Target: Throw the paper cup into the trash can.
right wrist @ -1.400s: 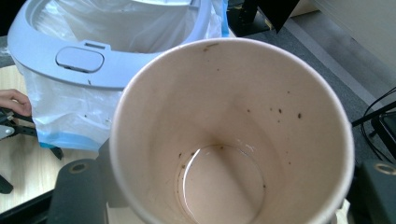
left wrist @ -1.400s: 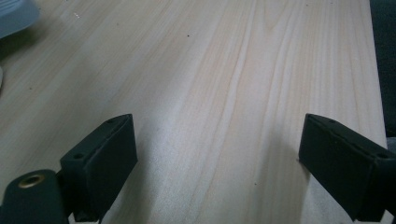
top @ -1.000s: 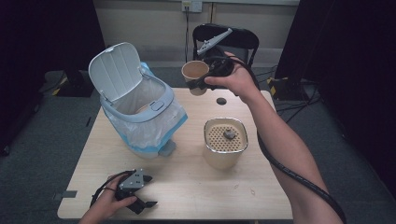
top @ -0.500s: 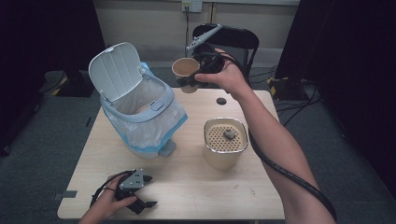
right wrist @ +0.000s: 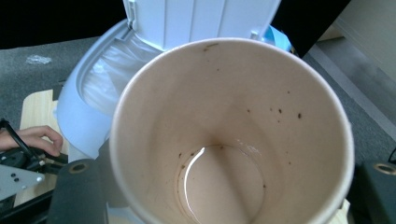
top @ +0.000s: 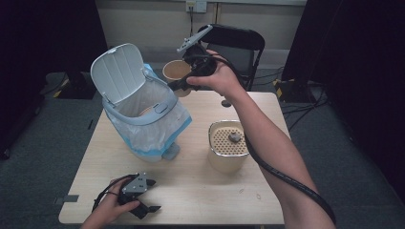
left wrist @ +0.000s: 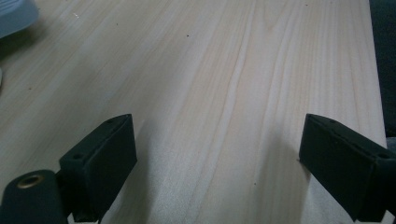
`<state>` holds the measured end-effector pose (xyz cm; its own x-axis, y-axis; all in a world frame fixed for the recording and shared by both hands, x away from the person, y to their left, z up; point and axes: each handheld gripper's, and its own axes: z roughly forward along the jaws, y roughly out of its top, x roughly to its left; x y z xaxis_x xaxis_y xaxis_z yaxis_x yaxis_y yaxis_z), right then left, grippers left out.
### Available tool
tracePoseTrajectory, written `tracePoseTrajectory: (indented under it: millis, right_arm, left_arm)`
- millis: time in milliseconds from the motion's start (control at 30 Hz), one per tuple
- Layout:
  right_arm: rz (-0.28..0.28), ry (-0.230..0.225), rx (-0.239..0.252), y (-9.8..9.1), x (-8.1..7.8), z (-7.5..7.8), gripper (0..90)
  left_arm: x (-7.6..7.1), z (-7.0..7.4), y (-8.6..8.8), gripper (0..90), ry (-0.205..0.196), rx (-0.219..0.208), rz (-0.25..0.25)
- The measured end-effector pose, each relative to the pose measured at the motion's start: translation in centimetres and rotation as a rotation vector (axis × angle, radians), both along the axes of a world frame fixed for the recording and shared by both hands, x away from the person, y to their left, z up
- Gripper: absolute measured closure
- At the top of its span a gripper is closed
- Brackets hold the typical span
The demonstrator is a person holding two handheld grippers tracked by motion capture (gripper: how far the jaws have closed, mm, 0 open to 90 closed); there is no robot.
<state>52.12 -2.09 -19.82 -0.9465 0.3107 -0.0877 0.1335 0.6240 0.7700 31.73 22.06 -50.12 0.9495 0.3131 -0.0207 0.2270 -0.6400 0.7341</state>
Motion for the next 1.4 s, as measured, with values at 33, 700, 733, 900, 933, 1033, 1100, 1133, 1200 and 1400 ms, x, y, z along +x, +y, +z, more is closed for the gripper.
tracePoseTrajectory:
  millis: [33,700,733,900,933,1033,1100,1133,1200,1400]
  right_arm:
    - [0.01,0.005,0.003,0.4,-0.1,0.0,27.2]
    - [0.048,0.033,0.034,4.8,0.9,-0.9,27.1]
    - [0.052,0.034,0.034,5.1,1.0,-0.9,27.1]
    - [0.065,0.052,0.026,6.6,1.6,-1.8,27.0]
    - [0.066,0.056,0.03,6.9,1.7,-2.0,26.9]
    - [0.076,0.075,0.05,7.9,2.0,-2.3,25.5]
    - [0.086,0.115,0.04,8.5,2.0,-2.7,20.2]
    - [0.079,0.112,0.031,8.9,1.8,-2.8,13.8]
    - [0.072,0.117,0.006,9.2,1.6,-3.0,16.8]
    - [0.066,0.111,0.029,7.7,1.1,-2.7,14.8]
  left_arm:
    - [0.0,0.0,0.0,10.4,0.001,0.0,0.0]
    - [0.0,0.0,0.0,10.3,0.0,0.001,0.001]
    - [0.0,0.0,0.0,10.3,0.001,0.008,0.002]
    - [0.0,0.0,0.0,10.3,0.001,0.005,-0.003]
    - [0.0,0.0,0.0,10.3,0.002,0.009,-0.003]
    - [-0.1,0.0,0.0,10.3,0.002,0.006,-0.002]
    - [-0.1,0.0,0.0,10.2,0.003,0.005,-0.003]
    - [0.0,0.0,0.0,10.2,0.002,0.006,-0.004]
    - [0.0,0.0,0.0,10.2,0.002,0.006,-0.004]
    - [-0.1,0.0,0.0,10.2,0.002,0.005,-0.004]
